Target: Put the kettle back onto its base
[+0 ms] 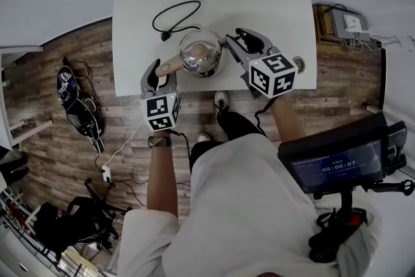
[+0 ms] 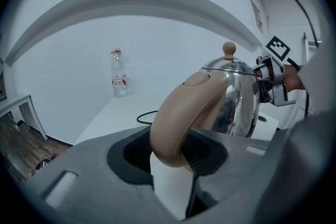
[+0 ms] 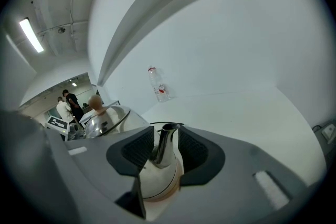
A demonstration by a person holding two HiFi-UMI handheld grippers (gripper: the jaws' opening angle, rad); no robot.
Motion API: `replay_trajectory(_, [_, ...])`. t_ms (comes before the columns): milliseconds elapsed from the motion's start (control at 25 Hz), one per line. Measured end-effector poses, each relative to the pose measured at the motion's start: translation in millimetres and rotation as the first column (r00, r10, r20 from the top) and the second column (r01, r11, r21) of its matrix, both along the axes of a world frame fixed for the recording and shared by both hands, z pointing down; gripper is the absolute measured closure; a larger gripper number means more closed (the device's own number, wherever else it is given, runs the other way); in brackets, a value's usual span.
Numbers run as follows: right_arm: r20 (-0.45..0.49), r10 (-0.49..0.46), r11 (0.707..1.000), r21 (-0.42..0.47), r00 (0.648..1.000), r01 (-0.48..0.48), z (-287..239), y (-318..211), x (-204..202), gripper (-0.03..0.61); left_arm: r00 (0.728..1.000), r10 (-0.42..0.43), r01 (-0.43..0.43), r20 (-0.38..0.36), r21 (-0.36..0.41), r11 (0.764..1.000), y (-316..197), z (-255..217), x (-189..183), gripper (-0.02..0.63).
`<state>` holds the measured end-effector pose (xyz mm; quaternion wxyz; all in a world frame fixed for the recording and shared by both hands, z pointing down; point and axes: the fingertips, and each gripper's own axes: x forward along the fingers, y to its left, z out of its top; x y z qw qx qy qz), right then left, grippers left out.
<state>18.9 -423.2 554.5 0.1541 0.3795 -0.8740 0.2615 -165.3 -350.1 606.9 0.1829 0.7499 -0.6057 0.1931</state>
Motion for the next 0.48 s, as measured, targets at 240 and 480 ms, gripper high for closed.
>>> replay_trajectory(240, [-0.015,0.021,0.999,-0.027,1.000,-0.021,11,7,14,0.426,1.000,0.013,-0.013,0.006,-0.019,1.000,4,9,2,0.465])
replay_trajectory(480, [-0.019,0.053,0.998,-0.024,0.998,-0.054,11,0,23,0.426,1.000,0.002,-0.002,0.015,-0.040,0.999,1,16,-3,0.460])
